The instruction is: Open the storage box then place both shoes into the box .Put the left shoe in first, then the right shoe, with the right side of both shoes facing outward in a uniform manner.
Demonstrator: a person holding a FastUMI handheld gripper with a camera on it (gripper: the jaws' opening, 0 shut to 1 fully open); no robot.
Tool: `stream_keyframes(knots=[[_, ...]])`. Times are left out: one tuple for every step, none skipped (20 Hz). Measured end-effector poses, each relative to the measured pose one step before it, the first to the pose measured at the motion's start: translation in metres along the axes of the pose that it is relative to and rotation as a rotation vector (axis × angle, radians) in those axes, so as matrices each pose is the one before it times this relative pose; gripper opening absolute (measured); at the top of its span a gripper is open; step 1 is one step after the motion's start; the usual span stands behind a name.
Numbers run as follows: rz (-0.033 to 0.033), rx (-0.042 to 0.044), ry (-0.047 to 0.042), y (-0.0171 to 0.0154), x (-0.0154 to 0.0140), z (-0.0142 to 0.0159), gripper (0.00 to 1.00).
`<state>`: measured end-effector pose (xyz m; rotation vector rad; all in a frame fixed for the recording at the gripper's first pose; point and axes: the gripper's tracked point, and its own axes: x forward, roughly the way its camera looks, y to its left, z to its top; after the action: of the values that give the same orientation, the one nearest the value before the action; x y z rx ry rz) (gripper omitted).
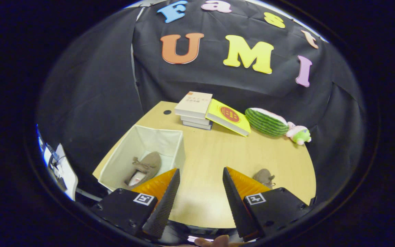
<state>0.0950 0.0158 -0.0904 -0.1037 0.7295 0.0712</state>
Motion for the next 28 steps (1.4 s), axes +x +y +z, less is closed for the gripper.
stream_keyframes(knots=[[-0.01122,0.00712,0.01515,-0.01790,-0.00030,-0.00877,0.83],[-0.00586,0.01429,0.01069,-0.01760,0.00108,-0.00797,0.83],[-0.00953,0.01278,0.00819,-0.01788,0.00329,-0.00764,0.84],[-0.02310,0.01245,0.01837,-0.02268,0.00679,-0.00998,0.84],[-0.01906,0.01523,0.02767,-0.02102,0.00742,-0.01192,0.84],[-0.00550,0.02141,0.03110,-0.01615,0.00858,-0.01303,0.84],[0.01425,0.00848,0.03831,-0.01232,0.00923,-0.01126,0.84],[0.01148,0.00283,0.02357,-0.01092,0.00607,-0.01044,0.84],[-0.01910,-0.00260,0.01673,-0.01697,0.00930,-0.00754,0.84],[-0.01254,-0.00294,0.02093,-0.01573,0.00668,-0.00800,0.84],[-0.00513,0.01712,0.01766,-0.01136,0.00827,-0.00736,0.84],[-0.00539,0.01975,0.01278,-0.01071,0.00826,-0.00530,0.85],[-0.00002,0.01586,0.00742,-0.00762,0.00826,-0.00241,0.85],[-0.00052,0.01597,0.01040,-0.00660,0.00833,-0.00351,0.84],[-0.00074,0.01691,0.01446,-0.00627,0.00937,-0.00372,0.84],[0.00062,0.01307,0.02026,-0.00360,0.00893,-0.00595,0.84],[0.01351,0.01824,0.02190,-0.00145,0.00890,-0.00634,0.84],[0.02220,0.02408,0.02362,0.00119,0.00838,-0.00593,0.84],[0.02571,0.02849,0.02518,0.00277,0.00672,-0.00676,0.84],[0.03235,0.03039,0.02421,0.00383,0.00804,-0.00597,0.84],[0.02616,0.02620,0.01610,0.00185,0.00591,-0.00223,0.83],[0.01727,0.02255,0.01131,-0.00106,0.00444,0.00016,0.83],[0.00223,0.02046,0.00212,-0.00387,0.00358,0.00169,0.79],[0.00981,0.02335,-0.00028,-0.00210,0.00068,0.00172,0.71],[0.01566,0.03062,0.00348,-0.00101,0.00380,0.00059,0.63],[0.00104,0.03122,0.00401,-0.00263,0.00042,0.00080,0.55],[-0.00284,0.02438,0.00306,-0.00383,0.00305,-0.00013,0.47],[-0.00234,0.01980,0.00487,-0.00167,-0.00241,0.00248,0.41]])
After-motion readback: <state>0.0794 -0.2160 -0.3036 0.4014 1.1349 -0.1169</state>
